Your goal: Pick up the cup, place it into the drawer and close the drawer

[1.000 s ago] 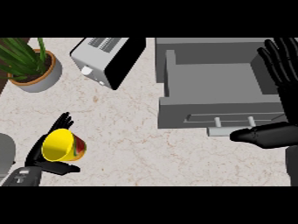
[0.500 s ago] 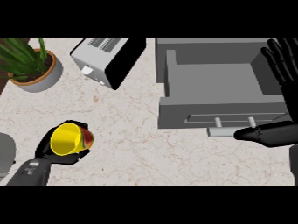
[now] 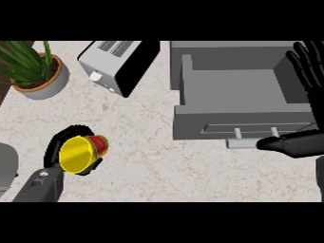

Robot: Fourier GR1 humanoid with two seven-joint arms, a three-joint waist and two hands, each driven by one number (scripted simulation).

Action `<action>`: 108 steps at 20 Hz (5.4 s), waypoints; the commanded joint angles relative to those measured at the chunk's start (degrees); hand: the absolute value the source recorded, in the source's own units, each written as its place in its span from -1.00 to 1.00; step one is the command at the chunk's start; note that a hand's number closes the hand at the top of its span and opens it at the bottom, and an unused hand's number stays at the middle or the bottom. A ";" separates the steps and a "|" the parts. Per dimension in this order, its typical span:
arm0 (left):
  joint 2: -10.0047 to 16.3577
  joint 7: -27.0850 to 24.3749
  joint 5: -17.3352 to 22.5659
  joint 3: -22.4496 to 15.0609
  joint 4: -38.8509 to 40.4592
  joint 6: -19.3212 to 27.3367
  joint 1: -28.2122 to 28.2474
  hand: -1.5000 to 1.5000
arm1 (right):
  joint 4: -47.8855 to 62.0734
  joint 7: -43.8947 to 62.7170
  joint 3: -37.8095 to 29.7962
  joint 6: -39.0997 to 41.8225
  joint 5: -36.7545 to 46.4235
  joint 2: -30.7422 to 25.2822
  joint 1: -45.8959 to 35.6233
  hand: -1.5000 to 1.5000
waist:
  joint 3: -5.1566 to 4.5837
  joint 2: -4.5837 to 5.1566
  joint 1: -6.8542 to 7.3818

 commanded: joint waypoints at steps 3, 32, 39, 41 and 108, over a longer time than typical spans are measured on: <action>-4.92 -7.04 7.71 8.99 -0.83 9.23 -1.68 1.00 | -1.17 0.77 0.83 -0.66 0.70 0.55 0.21 -1.00 | 0.04 -0.14 0.22; -12.41 43.22 12.61 -14.92 -23.05 32.10 -40.41 1.00 | -0.43 -1.49 1.17 -2.27 3.44 2.05 1.51 -1.00 | 0.26 -0.33 -0.43; -12.42 47.02 15.60 -17.77 -6.12 35.77 -50.93 1.00 | 1.56 -3.55 1.16 0.20 2.84 0.90 1.07 -1.00 | 0.31 0.49 -2.67; -12.42 47.24 17.21 -20.45 -3.16 37.95 -51.94 1.00 | 1.08 -2.07 -0.05 0.59 0.69 0.20 -0.92 -1.00 | 0.32 0.63 -3.81; -2.54 32.66 42.69 -26.54 -17.44 22.47 -28.27 -1.00 | 74.45 -30.58 12.72 -1.86 34.20 -8.33 -30.65 1.00 | 0.56 1.32 9.61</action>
